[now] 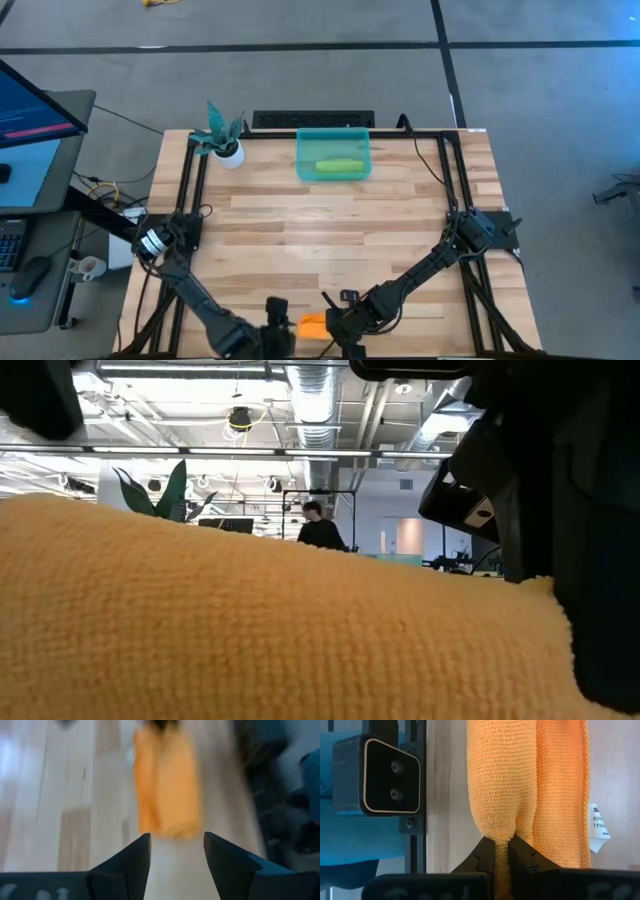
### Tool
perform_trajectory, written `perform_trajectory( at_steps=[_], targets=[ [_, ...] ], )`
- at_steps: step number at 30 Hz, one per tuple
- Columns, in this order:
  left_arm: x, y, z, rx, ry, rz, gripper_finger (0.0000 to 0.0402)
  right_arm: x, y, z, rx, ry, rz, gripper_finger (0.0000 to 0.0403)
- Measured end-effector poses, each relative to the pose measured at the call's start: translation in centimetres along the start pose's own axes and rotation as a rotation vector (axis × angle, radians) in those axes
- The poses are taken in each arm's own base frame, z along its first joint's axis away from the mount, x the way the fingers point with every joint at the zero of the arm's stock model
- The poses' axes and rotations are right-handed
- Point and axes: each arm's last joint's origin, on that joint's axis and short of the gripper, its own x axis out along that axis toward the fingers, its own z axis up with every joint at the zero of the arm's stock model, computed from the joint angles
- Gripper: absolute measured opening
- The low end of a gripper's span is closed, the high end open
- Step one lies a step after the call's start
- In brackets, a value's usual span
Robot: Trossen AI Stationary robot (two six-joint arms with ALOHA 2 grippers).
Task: Roll towel into tight, uniform cylinder
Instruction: Roll the orange microfiber towel
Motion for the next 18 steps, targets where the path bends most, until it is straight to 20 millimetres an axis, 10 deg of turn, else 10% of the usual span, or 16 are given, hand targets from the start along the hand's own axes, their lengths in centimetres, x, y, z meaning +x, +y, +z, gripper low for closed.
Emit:
perform_trajectory(
  at_steps=[18],
  targets=[
    [2.5,-0.7,-0.5,0.064,-0.177,-0.159,0.0176,0.0,-0.7,0.5,0.028,-0.002,0.005,0.004]
  ],
)
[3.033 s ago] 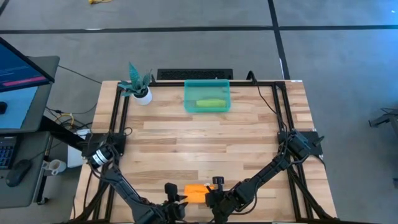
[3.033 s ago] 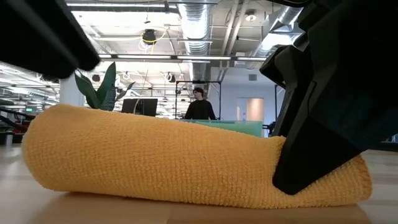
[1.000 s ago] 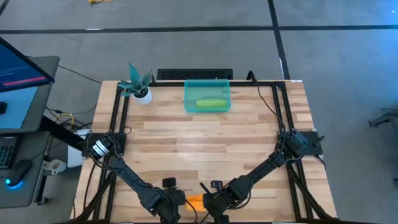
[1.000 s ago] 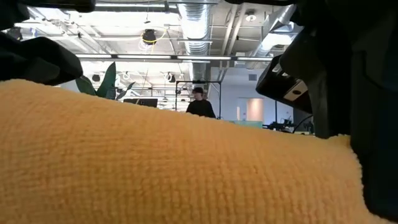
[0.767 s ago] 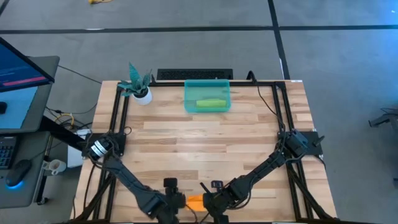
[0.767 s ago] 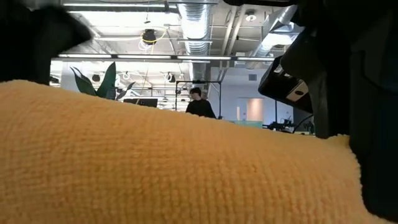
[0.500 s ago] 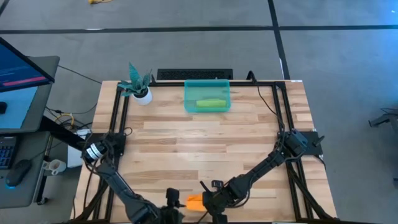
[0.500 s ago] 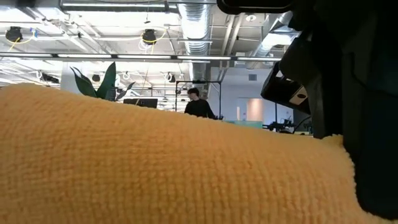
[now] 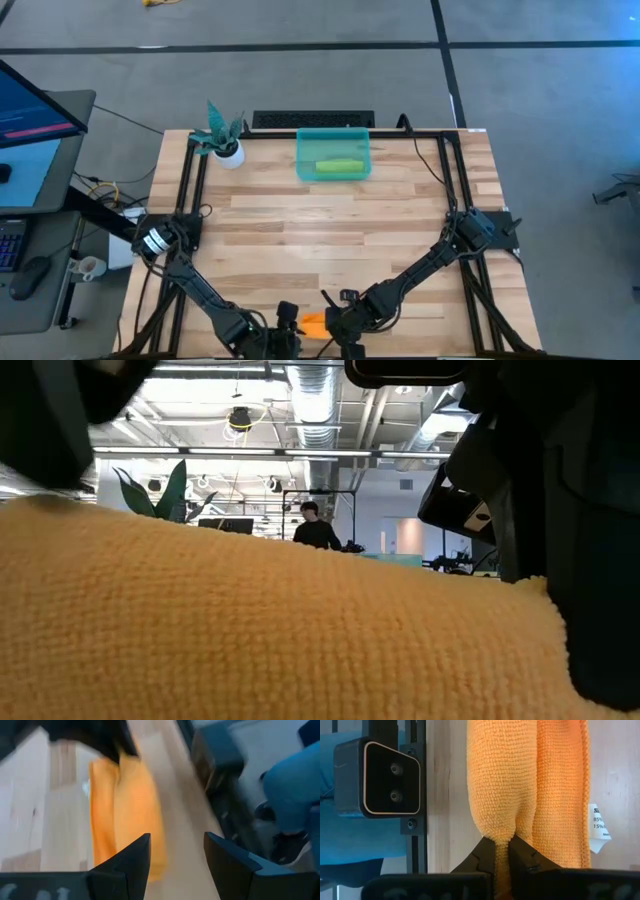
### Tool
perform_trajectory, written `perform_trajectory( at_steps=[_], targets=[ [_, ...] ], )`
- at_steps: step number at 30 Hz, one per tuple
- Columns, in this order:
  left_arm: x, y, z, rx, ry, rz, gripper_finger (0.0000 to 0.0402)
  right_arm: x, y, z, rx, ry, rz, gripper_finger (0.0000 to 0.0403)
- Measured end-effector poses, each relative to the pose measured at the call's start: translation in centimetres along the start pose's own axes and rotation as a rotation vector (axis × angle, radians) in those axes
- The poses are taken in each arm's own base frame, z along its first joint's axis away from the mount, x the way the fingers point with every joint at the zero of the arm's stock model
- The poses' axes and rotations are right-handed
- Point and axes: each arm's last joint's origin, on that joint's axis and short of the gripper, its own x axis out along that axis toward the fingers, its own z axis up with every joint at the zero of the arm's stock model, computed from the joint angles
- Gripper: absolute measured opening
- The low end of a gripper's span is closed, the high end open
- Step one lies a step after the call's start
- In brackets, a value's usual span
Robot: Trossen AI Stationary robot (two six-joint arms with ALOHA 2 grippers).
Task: Roll towel into tight, uniform cylinder
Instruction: Roll the orange microfiber towel
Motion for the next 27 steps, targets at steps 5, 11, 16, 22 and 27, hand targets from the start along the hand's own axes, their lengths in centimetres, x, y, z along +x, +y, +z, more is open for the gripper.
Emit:
perform_trajectory(
  at_steps=[5,11,16,22,27],
  targets=[
    [0.6,0.9,-0.5,-0.021,0.018,0.02,0.0176,0.0,0.0,0.0,0.0,0.0,0.0,0.0039],
    [1.5,2.2,-1.2,-0.112,0.074,0.047,0.0176,0.0,-0.1,0.1,0.062,0.009,0.018,0.004],
    [1.6,2.7,-1.4,-0.148,0.107,0.056,0.0176,0.0,0.0,0.1,0.142,0.034,0.047,0.0041],
    [1.7,3.1,-1.6,-0.206,0.158,0.046,0.0176,-0.1,-0.7,0.6,0.257,0.074,0.09,0.0043],
    [1.7,3.1,-1.7,-0.233,0.173,0.034,0.0176,-0.2,-1.9,1.3,0.343,0.125,0.145,0.0043]
  ],
)
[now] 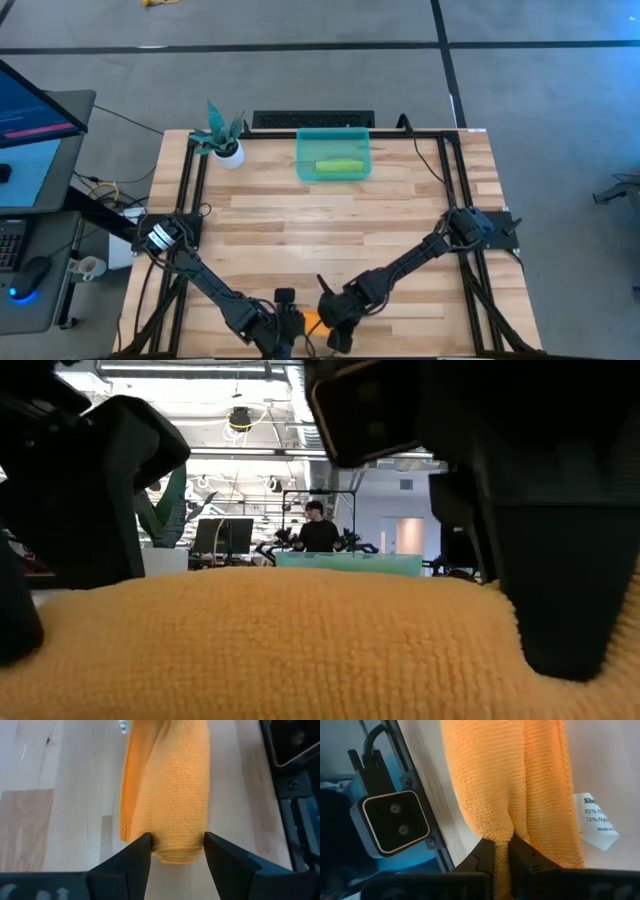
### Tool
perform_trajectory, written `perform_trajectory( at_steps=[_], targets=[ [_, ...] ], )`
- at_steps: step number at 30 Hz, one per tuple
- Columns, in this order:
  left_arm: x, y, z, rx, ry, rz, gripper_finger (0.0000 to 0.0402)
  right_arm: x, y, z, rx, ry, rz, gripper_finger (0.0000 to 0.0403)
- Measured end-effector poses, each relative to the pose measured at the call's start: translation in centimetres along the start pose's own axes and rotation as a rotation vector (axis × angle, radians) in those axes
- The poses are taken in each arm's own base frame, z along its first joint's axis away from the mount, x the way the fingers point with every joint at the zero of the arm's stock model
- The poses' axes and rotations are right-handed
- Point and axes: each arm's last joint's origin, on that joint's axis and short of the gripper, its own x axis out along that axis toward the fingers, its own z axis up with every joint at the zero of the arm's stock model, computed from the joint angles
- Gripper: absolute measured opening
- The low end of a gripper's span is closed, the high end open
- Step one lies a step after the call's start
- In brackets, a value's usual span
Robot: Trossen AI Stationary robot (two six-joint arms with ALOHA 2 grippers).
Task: Roll towel into tight, uniform cylinder
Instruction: Roll the orange microfiber towel
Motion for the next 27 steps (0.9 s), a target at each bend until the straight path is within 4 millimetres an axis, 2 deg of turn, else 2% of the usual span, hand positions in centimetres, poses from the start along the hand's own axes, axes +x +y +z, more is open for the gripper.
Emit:
perform_trajectory(
  at_steps=[6,14,23,27],
  targets=[
    [0.0,0.4,-0.6,-0.004,0.054,0.03,0.0176,-0.6,-1.3,1.7,0.08,0.074,0.077,0.0041],
    [-0.2,0.2,-0.9,0.004,0.036,0.066,0.0176,-1.3,-2.9,3.3,0.139,0.099,0.109,0.0041],
    [-2.9,-3.2,-1.6,0.147,-0.19,0.21,0.0176,-1.4,-3.1,3.6,0.141,0.098,0.116,0.0041],
    [-3.6,-4.5,-1.5,0.209,-0.28,0.213,0.0176,-1.4,-3.1,3.6,0.14,0.097,0.116,0.0041]
  ],
)
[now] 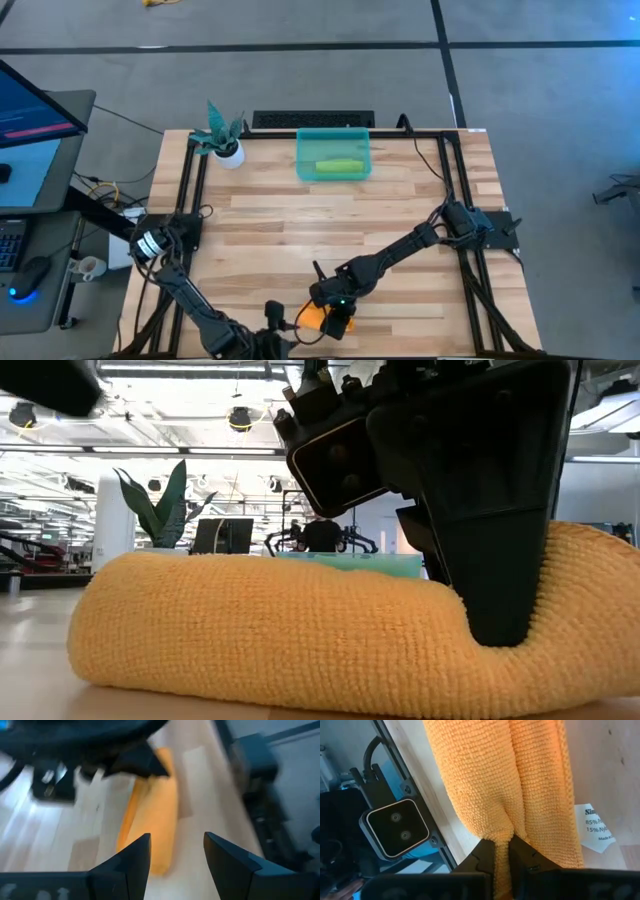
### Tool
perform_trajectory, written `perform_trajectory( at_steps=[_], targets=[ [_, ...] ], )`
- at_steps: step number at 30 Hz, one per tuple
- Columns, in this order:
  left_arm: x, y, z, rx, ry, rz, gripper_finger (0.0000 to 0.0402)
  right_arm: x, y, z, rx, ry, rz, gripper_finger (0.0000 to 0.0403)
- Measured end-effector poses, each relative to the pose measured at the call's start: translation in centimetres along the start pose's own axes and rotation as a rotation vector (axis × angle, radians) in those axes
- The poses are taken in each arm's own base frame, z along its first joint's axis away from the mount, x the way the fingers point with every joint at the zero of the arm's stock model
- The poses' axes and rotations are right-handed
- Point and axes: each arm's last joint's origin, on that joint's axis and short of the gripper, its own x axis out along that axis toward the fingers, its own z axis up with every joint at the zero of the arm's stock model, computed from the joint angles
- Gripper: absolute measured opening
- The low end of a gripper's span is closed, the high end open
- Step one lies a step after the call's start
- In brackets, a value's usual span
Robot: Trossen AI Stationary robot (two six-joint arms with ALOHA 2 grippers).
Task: Roll towel into tight, uniform cylinder
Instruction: Roll the orange microfiber towel
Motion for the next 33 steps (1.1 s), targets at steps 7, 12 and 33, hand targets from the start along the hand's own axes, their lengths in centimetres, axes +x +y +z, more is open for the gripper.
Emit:
perform_trajectory(
  at_steps=[7,12,33],
  targets=[
    [2.6,1.5,0.5,-0.013,0.051,-0.139,0.0176,0.0,0.0,0.0,-0.003,-0.001,0.001,0.0042],
    [4.6,3.3,-0.1,-0.054,0.102,-0.116,0.0176,0.0,0.0,0.0,-0.006,-0.002,0.002,0.0042],
    [6.3,5.0,-2.8,-0.335,0.256,-0.181,0.0176,0.2,0.2,-0.1,-0.014,-0.014,0.0,0.0092]
  ],
)
